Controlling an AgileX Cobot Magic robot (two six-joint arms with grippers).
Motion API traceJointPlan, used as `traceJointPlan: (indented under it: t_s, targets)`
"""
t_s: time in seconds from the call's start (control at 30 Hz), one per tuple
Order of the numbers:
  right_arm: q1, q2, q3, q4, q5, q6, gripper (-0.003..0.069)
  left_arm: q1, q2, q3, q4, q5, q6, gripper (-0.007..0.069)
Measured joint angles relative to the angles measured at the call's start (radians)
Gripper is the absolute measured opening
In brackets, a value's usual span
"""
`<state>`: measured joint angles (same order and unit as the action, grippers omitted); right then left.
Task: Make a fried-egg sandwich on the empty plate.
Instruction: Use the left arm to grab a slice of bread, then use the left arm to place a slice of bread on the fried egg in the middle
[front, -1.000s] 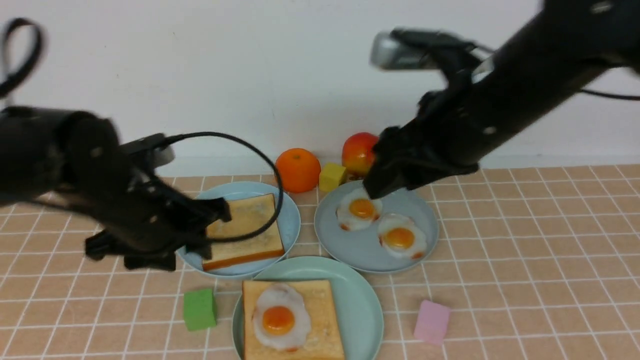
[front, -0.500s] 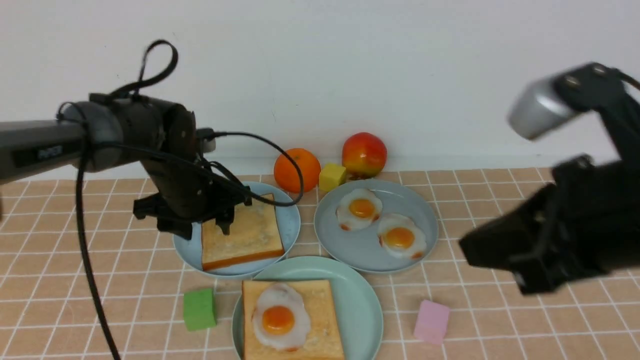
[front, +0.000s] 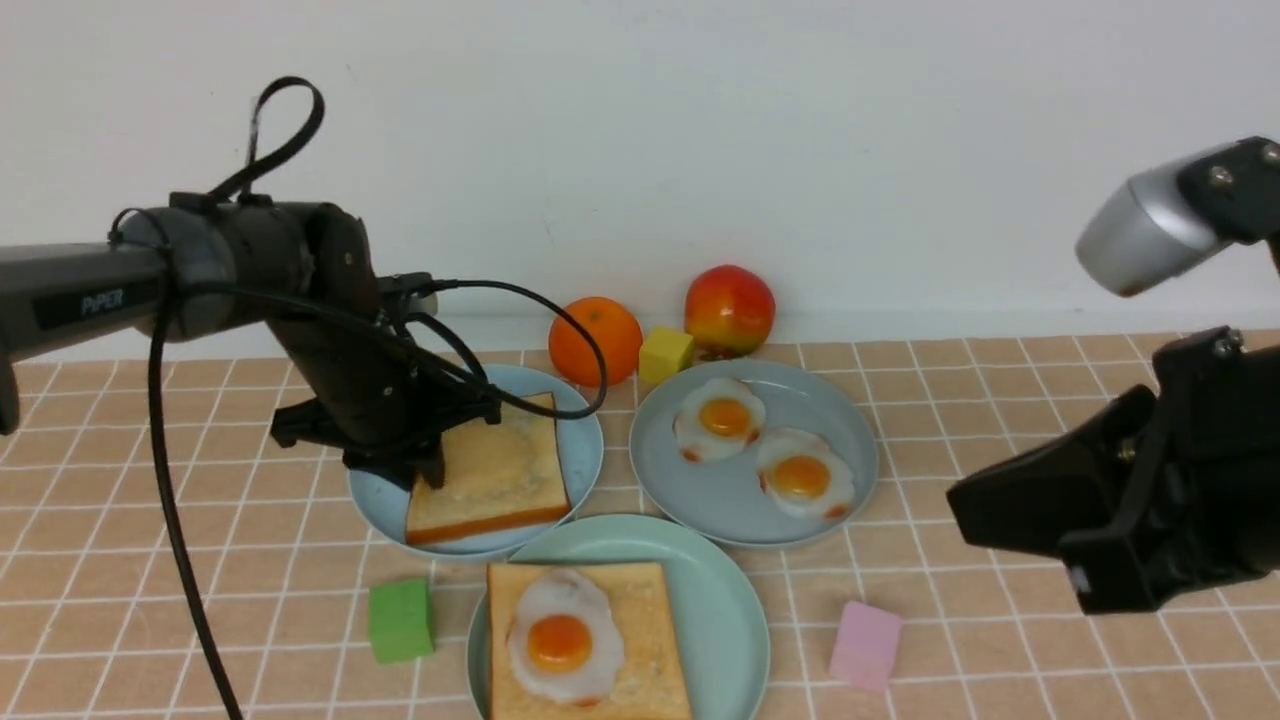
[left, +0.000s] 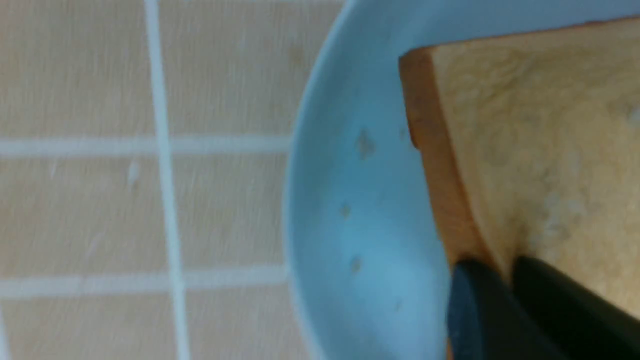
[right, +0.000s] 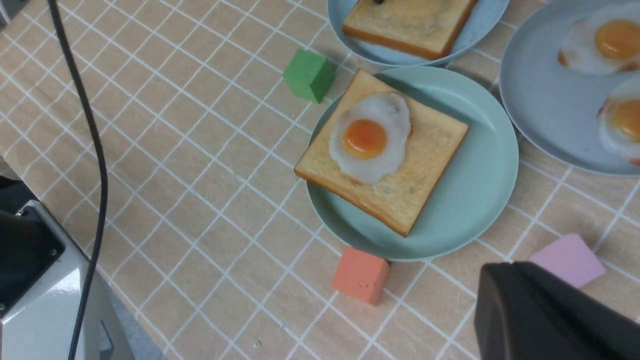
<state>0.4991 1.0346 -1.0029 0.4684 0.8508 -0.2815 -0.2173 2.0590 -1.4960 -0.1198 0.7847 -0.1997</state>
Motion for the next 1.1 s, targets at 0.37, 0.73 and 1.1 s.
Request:
traceJointPlan:
  t_s: [0.37,0.73,1.1]
  targets:
    - [0.000,0.000,0.000,0.001,0.003,0.019,0.0001,-0.062,-0.321,0.102,-0.187,0.034,0.042,0.0000]
    - [0.000,0.000,0.000,0.001,0.043,0.021,0.0012,-0.229,-0.471,0.527,-0.338,-0.226,0.082,0.0000]
    - [0.000,0.000,0.000,0.000,0.056,0.021,0.0026,-0.229,-0.443,0.599,-0.327,-0.311,0.019,0.0038]
